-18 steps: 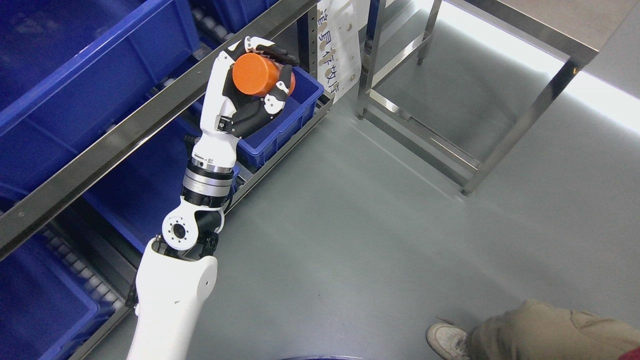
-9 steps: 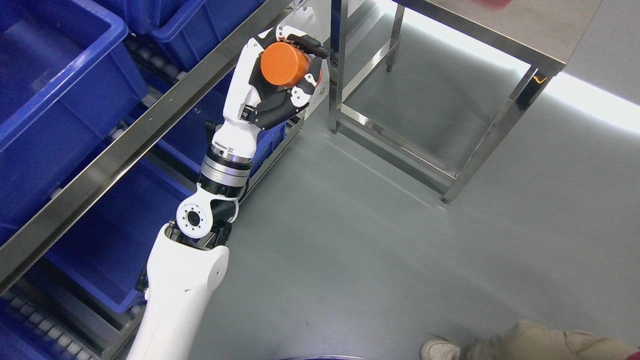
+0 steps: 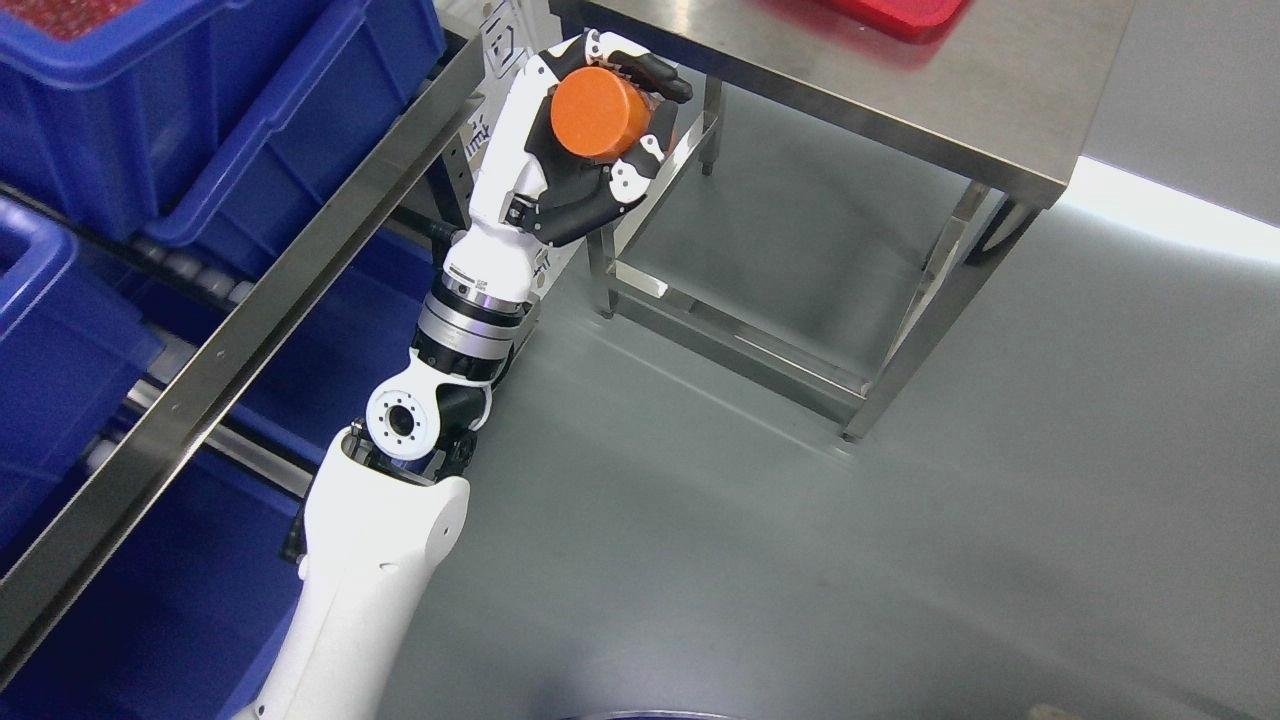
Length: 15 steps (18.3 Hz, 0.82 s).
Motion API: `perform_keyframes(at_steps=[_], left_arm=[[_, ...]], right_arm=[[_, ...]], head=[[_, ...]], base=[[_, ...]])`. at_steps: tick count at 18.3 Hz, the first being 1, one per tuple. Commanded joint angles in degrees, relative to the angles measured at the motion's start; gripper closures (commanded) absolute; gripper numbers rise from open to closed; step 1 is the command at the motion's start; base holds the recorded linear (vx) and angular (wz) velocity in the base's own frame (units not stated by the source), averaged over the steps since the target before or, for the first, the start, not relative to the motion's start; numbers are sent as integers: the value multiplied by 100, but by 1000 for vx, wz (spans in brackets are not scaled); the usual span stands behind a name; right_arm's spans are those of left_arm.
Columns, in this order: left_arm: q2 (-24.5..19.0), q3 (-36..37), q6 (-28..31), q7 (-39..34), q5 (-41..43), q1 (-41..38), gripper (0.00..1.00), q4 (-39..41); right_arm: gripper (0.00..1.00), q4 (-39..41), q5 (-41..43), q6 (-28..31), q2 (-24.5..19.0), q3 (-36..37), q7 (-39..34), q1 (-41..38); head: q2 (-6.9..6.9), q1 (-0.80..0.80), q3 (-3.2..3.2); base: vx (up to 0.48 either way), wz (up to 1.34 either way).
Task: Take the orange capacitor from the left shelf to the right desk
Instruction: 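Hold the capacitor in the left hand while turning toward the steel table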
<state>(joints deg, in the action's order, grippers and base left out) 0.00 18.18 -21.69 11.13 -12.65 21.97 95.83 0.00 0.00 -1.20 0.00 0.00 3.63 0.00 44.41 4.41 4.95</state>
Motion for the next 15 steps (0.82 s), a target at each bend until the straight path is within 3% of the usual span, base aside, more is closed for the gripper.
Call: perform_keyframes(at_steps=[1,5,10,15], left_arm=[[-100,81,428,-5,-10,53,96,-29],[-100,89,534,-23,-71,202,96,-38],[-100,37,1650,-93,-71,535,96,-476],[-100,19,1668,-181,-89,1019,96,-837]], right_arm=[[0,100,-18,-3,100,97,-3,-115],[0,100,-18,-3,100,97,-3,-115],[0,100,-18,-3,100,97,-3,-115],[0,100,-18,-3,100,97,-3,-115]], head=[[0,0,0],[0,0,0],[0,0,0],[0,0,0]], base=[[275,-256],[294,-241],[310,-224],[291,-212]])
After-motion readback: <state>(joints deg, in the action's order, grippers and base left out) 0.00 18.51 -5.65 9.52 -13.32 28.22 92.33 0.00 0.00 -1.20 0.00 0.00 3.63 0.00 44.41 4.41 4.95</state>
